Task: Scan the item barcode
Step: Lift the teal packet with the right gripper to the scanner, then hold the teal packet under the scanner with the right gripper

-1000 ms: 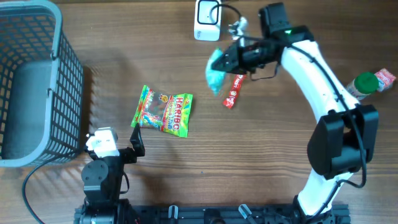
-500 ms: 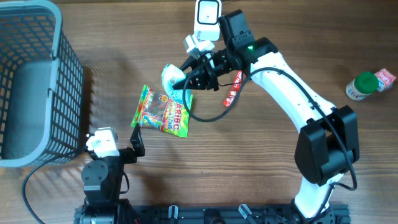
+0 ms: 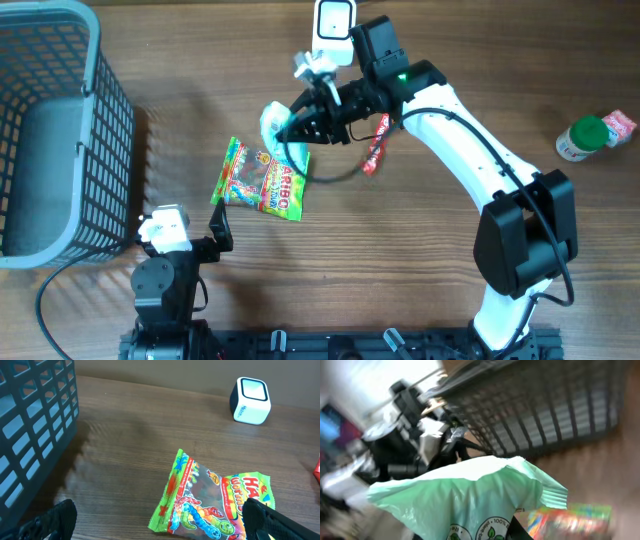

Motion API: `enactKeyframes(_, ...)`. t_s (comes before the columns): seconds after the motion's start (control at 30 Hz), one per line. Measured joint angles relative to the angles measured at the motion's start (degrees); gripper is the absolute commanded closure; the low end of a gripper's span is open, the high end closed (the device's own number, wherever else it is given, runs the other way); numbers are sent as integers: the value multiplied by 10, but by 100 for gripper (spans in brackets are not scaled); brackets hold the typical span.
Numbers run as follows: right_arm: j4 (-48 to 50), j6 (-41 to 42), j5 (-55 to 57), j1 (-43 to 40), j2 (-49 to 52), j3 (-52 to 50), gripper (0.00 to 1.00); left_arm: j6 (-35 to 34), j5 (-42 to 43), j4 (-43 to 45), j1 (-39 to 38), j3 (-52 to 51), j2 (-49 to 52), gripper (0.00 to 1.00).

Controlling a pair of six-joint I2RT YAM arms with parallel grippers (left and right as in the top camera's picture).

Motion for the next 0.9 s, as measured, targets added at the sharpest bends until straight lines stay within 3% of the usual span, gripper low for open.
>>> enactKeyframes(0.07,-19,133,87,2,0,0,96,0,0,0,0,0,0,0)
enactKeyframes(0.13,-87,273,260,5,0,-1,96,0,0,0,0,0,0,0)
enactKeyframes(0.2,-137,356,406,7,0,-4,95,0,0,0,0,0,0,0)
enactKeyframes(0.3,-149,400,527,5,0,-5,95,0,0,0,0,0,0,0)
enactKeyframes(0.5,-132,400,756,3,0,33,95,0,0,0,0,0,0,0)
enactKeyframes(0.63,-131,359,842,-4,34,125,96,0,0,0,0,0,0,0)
enactKeyframes(0.77,-127,306,912,-8,128,256,96,0,0,0,0,0,0,0)
enactKeyframes(0.9,-93,229,972,-8,218,316,95,0,0,0,0,0,0,0)
